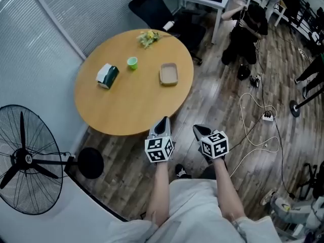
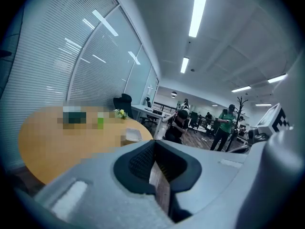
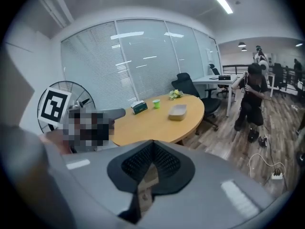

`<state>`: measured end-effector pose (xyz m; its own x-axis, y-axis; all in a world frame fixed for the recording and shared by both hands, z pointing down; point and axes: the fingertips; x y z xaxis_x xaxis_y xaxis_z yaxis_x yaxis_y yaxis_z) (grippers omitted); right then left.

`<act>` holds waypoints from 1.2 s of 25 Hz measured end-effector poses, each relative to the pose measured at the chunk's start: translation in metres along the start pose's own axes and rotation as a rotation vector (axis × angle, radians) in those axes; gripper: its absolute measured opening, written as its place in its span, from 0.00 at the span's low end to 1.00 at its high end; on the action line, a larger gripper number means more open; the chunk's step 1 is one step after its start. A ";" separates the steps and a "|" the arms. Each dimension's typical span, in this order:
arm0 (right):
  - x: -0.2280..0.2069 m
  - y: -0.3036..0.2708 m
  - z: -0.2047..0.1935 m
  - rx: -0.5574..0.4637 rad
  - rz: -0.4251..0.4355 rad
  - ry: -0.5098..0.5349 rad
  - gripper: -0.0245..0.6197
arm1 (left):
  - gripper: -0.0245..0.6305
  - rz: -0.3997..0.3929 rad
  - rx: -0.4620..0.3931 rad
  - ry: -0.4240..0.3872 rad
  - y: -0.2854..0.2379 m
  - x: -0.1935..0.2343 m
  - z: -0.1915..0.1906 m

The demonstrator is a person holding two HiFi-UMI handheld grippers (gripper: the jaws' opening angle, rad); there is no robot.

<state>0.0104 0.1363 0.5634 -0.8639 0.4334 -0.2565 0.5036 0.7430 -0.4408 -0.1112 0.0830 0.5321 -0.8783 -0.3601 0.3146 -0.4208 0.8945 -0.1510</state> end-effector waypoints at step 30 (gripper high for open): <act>-0.015 -0.057 -0.019 -0.094 0.035 -0.321 0.04 | 0.04 0.065 0.222 0.014 -0.025 0.038 -0.032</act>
<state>-0.0055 0.0977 0.6087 -0.7947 0.2879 -0.5344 0.5180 0.7806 -0.3497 -0.1269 0.0549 0.5776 -0.9024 -0.2988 0.3104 -0.4048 0.8348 -0.3731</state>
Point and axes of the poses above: the fingertips, and each gripper's own axes: y backward along the fingers, x to its left, z out of its top, and after that the axes turned 9 degrees about -x, right-handed
